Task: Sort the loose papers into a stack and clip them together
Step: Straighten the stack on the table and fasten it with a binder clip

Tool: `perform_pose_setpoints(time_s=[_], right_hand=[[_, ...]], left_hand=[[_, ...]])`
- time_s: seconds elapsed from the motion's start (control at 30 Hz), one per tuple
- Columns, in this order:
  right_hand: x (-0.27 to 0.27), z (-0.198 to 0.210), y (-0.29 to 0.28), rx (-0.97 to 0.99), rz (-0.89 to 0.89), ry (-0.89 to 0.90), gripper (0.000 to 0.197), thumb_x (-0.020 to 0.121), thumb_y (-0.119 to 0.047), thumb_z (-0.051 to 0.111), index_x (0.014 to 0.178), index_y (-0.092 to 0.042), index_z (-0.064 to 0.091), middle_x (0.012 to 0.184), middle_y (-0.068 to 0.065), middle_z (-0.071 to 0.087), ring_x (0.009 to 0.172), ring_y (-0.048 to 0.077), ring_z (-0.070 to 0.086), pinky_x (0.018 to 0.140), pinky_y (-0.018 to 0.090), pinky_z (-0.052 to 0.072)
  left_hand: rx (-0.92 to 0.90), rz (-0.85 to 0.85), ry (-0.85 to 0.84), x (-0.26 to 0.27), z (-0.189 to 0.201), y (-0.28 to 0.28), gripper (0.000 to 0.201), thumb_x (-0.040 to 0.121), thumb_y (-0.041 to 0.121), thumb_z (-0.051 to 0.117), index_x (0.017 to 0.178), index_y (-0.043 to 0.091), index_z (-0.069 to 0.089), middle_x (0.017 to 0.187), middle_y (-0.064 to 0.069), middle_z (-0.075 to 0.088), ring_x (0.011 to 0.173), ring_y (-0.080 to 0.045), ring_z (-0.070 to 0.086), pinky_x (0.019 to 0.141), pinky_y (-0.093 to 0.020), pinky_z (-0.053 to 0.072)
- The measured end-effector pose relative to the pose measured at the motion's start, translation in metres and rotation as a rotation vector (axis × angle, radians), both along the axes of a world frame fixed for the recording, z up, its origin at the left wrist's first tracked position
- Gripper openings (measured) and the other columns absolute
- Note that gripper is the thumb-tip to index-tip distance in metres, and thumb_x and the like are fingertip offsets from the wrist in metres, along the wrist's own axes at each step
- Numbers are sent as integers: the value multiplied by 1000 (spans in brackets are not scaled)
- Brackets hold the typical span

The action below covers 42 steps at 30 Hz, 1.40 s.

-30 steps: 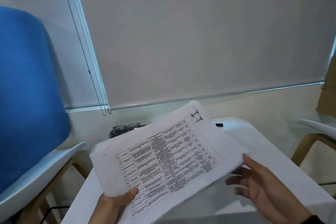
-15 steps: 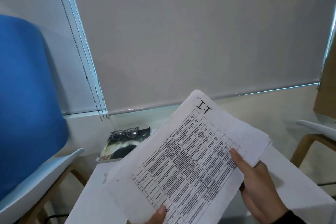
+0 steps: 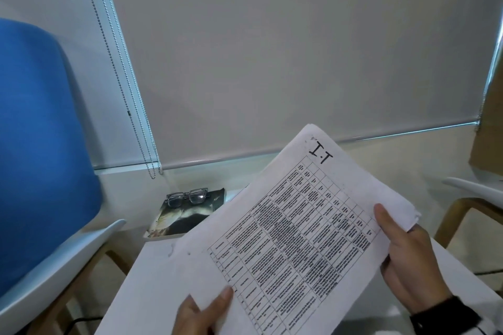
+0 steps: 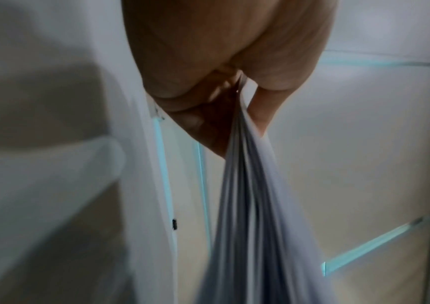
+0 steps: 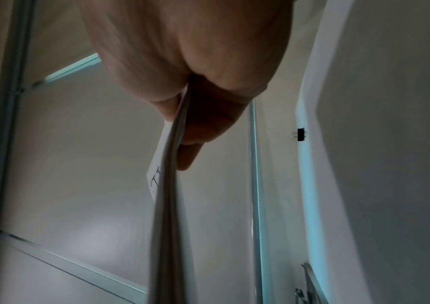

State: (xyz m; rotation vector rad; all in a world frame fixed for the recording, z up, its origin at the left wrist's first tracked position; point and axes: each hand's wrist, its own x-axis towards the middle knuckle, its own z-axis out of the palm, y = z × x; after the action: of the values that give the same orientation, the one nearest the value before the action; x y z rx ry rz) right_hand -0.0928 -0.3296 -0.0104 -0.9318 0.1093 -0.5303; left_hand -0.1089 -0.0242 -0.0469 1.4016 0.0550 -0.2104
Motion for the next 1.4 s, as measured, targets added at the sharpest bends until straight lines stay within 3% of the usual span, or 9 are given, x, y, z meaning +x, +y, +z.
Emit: perform_pose_setpoints(time_s=[0.1,0.23,0.43,0.77,0.9,1.0,1.17,1.3,1.4], right_hand=[[5,19,-11,-47,30,-54,16,87,-15,62,101,-13,70,90,1,80,76,13,77,59,26,61],[9,52,-15,-234,195,-78,26,75,-22,66,95,-8,73,90,9,80,74,21,77,60,31,62],[25,70,13,-622,404,-39,36,78,-30,67,94,2,75,96,29,75,83,40,75,74,45,61],[65,69,32,-766,539,-43,64,69,-58,78,105,-6,73,106,31,71,100,53,66,91,61,52],[80,62,24,-845,563,29,36,94,-34,63,108,-2,70,103,30,72,95,49,69,85,54,58],[93,49,18,-850,621,95,28,100,-21,54,116,-2,67,101,20,76,90,34,75,76,37,61],[123,23,10,-866,686,243,35,98,-29,59,122,-5,64,110,19,75,102,38,72,94,55,54],[137,9,5,-816,727,301,30,99,-23,55,121,-6,65,115,16,74,108,33,71,100,50,52],[149,-2,-1,-797,754,323,34,98,-26,58,125,-6,63,118,17,73,111,35,69,102,53,50]], left_hand=[[-118,0,-134,15,21,26,94,27,12,99,113,-4,67,100,-28,75,79,-39,76,60,-40,63],[118,-130,-275,31,57,49,94,16,37,102,97,3,68,88,-22,73,68,-26,72,56,-26,59],[180,-310,-364,52,110,24,73,67,31,84,131,10,57,128,-12,70,120,-29,65,102,-43,52],[35,-141,-190,92,100,13,66,63,19,89,119,-5,64,116,-33,69,103,-48,66,96,-61,50],[130,-110,-247,104,86,7,48,66,10,83,110,-2,70,107,-26,75,103,-45,70,99,-60,49],[161,-126,-272,115,69,2,45,67,28,87,103,4,73,109,-29,72,99,-42,68,97,-54,49],[174,-116,-191,142,37,-8,69,67,50,85,108,-3,69,110,-36,68,102,-54,65,96,-68,47],[184,-145,-186,163,25,-15,54,75,43,78,112,5,70,107,-20,76,101,-39,72,97,-56,52],[256,-139,-231,180,18,-17,41,78,39,78,105,8,73,94,-23,75,76,-33,71,77,-45,59]])
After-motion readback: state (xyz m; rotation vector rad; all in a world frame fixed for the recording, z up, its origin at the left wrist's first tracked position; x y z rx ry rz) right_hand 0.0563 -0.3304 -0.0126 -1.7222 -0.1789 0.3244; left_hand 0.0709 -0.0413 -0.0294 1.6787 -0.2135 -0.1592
